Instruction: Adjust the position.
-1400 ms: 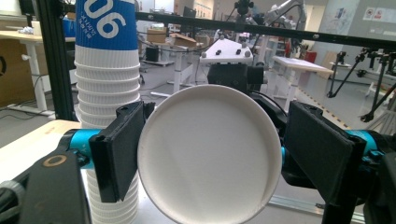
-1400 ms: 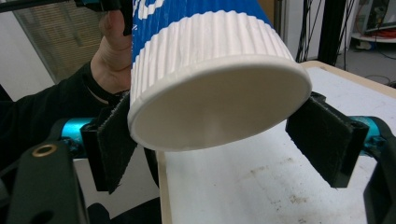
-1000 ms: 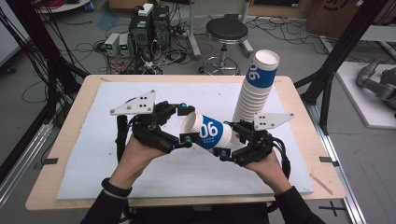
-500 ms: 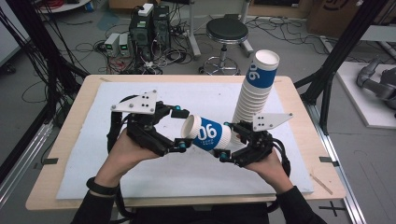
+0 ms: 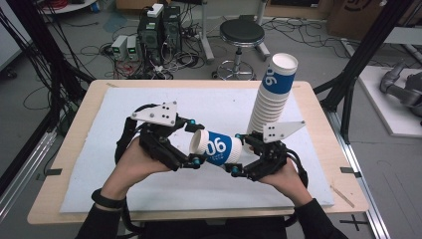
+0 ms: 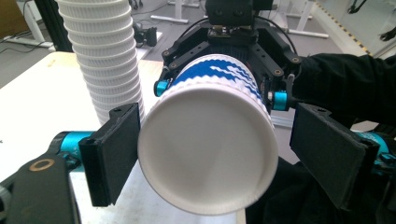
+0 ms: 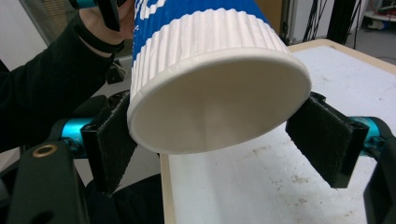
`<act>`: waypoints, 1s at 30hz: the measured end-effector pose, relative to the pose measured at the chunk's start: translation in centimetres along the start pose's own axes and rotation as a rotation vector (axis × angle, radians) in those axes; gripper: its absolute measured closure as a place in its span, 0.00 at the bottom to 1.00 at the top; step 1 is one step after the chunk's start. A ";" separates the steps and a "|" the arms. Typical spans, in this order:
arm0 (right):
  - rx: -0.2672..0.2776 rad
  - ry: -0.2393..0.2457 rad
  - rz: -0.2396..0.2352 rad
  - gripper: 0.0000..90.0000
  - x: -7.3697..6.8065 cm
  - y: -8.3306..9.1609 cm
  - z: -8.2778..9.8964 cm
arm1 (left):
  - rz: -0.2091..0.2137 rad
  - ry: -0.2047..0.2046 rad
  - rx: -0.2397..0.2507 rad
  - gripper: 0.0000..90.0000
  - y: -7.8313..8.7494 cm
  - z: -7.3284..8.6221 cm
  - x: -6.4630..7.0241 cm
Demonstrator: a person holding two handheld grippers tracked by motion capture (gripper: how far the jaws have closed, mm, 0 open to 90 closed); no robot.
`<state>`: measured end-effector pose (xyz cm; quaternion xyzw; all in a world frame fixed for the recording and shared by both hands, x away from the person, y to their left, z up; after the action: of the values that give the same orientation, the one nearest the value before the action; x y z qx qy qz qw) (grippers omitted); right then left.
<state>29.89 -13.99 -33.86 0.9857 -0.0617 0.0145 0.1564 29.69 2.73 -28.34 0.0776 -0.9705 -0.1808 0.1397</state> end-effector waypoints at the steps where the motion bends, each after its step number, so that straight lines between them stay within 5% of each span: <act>1: -0.005 0.001 -0.004 0.21 0.0 0.0 0.0 | 0.001 -0.005 -0.012 0.20 -0.1 0.1 0.0; 6: -0.011 0.004 -0.011 0.21 -0.1 -0.2 0.1 | -0.014 -0.008 -0.018 0.31 -0.1 0.2 -0.2; 12: -0.007 0.000 -0.012 0.21 -0.1 0.0 0.0 | 0.000 -0.010 -0.010 0.32 0.0 0.3 -0.2; 30: 0.074 -0.008 0.010 0.15 0.1 0.8 -0.9 | 0.078 -0.015 0.170 0.33 0.7 -0.2 -0.5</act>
<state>29.84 -14.43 -32.78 0.9905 -0.0669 0.0136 0.1194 30.17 3.42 -27.99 0.0500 -0.9856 -0.0929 0.1324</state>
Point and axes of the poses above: each handheld gripper's, and its own axes: y roughly backward along the jaws, z roughly out of its underside, x roughly to its right, the point moved 7 cm from there along -y, roughly forward along the jaws, and after that the axes turned 12 degrees about y, right-handed, at the moved point
